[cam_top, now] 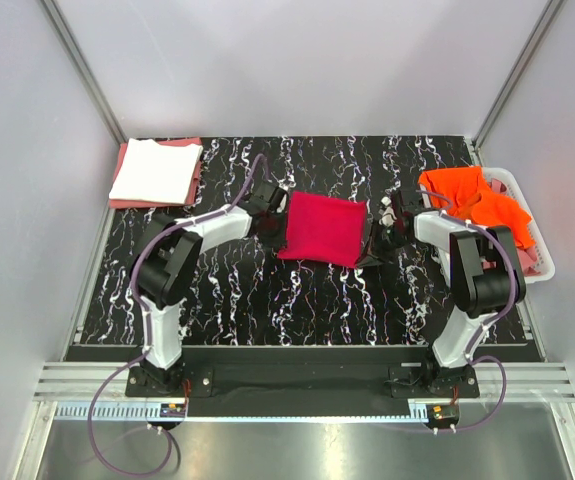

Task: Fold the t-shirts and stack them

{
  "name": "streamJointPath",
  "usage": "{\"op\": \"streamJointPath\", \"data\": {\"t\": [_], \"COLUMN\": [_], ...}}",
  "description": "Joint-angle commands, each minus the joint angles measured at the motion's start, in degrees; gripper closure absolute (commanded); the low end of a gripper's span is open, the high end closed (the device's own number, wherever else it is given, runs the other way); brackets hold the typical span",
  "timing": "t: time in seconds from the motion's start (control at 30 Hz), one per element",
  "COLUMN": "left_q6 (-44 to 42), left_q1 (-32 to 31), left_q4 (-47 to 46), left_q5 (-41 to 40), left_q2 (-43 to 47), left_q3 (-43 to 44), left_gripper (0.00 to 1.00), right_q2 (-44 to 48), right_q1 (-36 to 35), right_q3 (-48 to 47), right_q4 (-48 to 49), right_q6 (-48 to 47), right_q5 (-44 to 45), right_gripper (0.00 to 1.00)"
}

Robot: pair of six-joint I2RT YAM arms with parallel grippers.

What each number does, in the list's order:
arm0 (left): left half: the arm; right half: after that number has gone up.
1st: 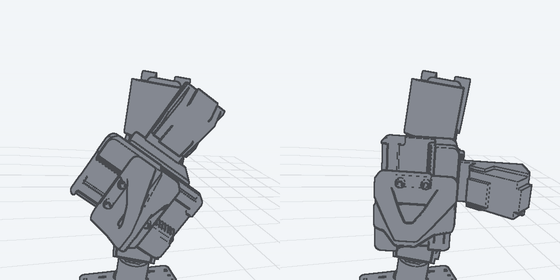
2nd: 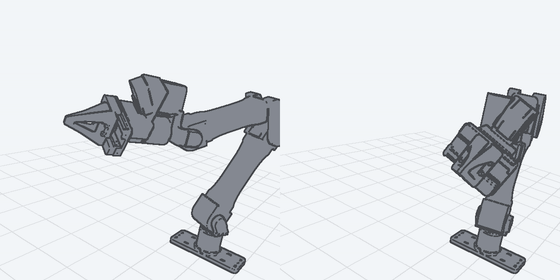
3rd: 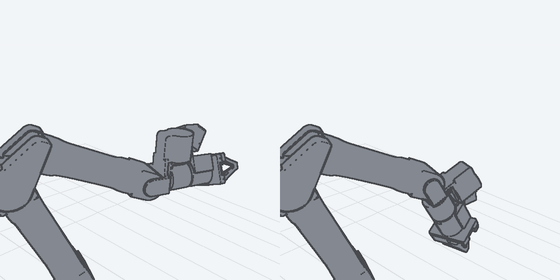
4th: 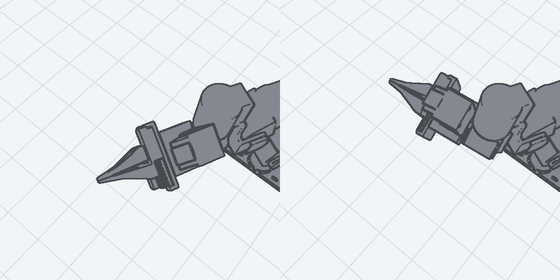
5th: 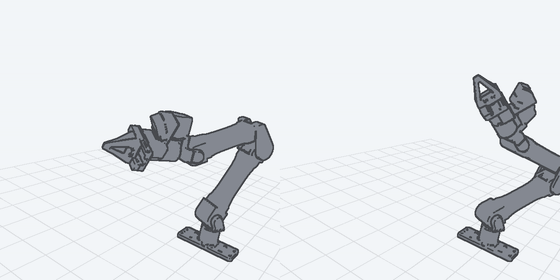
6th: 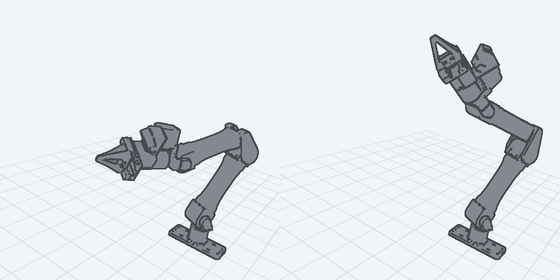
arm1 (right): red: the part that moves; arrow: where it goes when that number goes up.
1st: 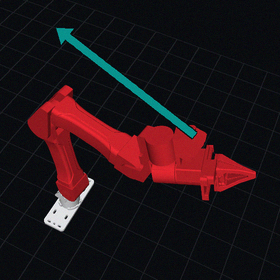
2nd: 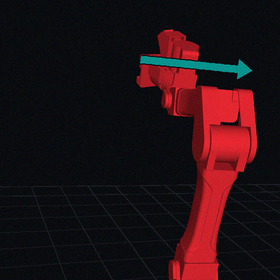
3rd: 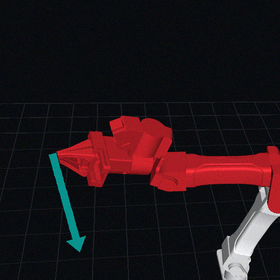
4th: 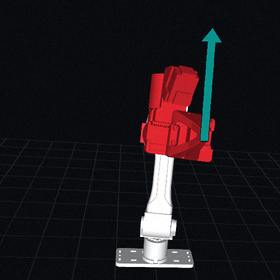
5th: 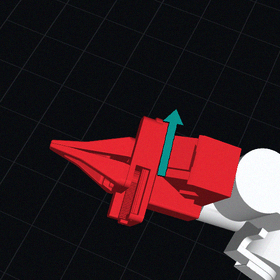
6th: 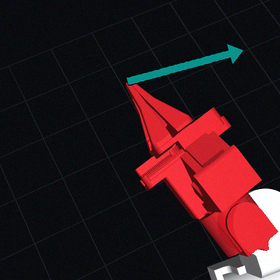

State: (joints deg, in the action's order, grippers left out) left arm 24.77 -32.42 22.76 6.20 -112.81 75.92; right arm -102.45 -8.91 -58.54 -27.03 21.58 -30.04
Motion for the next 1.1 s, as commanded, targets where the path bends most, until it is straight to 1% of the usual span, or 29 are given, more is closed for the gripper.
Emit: {"op": "streamJointPath", "data": {"t": [0.0, 0.1, 0.17, 0.3, 0.43, 0.53, 0.63, 0.73, 0.9, 0.93, 0.97, 1.0, 1.03, 1.07], "left_q6": [2.7, 6.2, 7.6, 9.1, 9.9, 10.7, 11.5, 12.5, 13.7, 13.6, 13.5, 13.5, 12.9, 12.6], "left_q1": [0.1, -0.1, -0.3, -0.8, -1.0, -1.7, -1.8, -1.8, -2.7, -3.1, -3.1, -3.1, -3.2, -3.2], "left_q4": [-1.3, -1.9, -2.4, -4.0, -6.9, -8.3, -8.6, -8.5, -10.4, -10.1, -9.2, -6.3, -4.6, -3.1], "left_q5": [0.2, -3.7, -4.6, -4.0, -2.9, -1.6, -1.5, -3.7, -0.8, -0.7, -0.8, -1.5, -2.5, -4.1], "left_q2": [4.3, 8.8, 10.5, 11.3, 13.5, 19.4, 22.7, 21.5, 20.2, 20.4, 20.4, 20.4, 20.2, 20.3], "left_q3": [-4.0, -9.1, -12.0, -15.1, -18.5, -19.9, -21.2, -23.3, -26.0, -26.0, -25.7, -24.5, -23.7, -23.1], "left_gripper": [1.0, 1.0, 1.0, 1.0, 1.0, 1.0, 1.0, 1.0, 1.0, 1.0, 0.92, 0.86, 0.79, 0.75], "right_q2": [3.9, 6.5, 7.4, 8.2, 11.1, 13.8, 16.5, 17.0, 16.5, 16.6, 16.8, 17.1, 17.4, 17.7], "right_q1": [-0.4, -0.3, -0.3, -0.4, -0.4, -0.9, -1.0, -1.0, -1.1, -1.1, -1.1, -1.1, -1.1, -1.1], "right_q3": [1.4, 3.3, 4.6, 6.1, 8.4, 10.5, 12.7, 13.9, 15.1, 15.1, 15.1, 15.0, 14.8, 14.6], "right_q4": [2.1, 2.0, 2.2, 2.1, 2.1, 2.7, 3.7, 4.4, 5.1, 5.1, 5.1, 5.1, 4.9, 3.7], "right_q6": [-0.6, 0.0, 0.4, 0.4, 1.3, 2.4, 3.9, 4.7, 4.6, 4.5, 4.5, 4.6, 4.7, 4.7], "right_q5": [0.9, 4.5, 4.8, 6.4, 6.8, 6.1, 6.4, 6.4, 5.0, 4.7, 4.2, 3.9, 3.5, 3.4], "right_gripper": [1.0, 1.0, 1.0, 1.0, 1.0, 1.0, 1.0, 1.0, 1.0, 0.97, 0.86, 0.82, 0.79, 0.74]}}
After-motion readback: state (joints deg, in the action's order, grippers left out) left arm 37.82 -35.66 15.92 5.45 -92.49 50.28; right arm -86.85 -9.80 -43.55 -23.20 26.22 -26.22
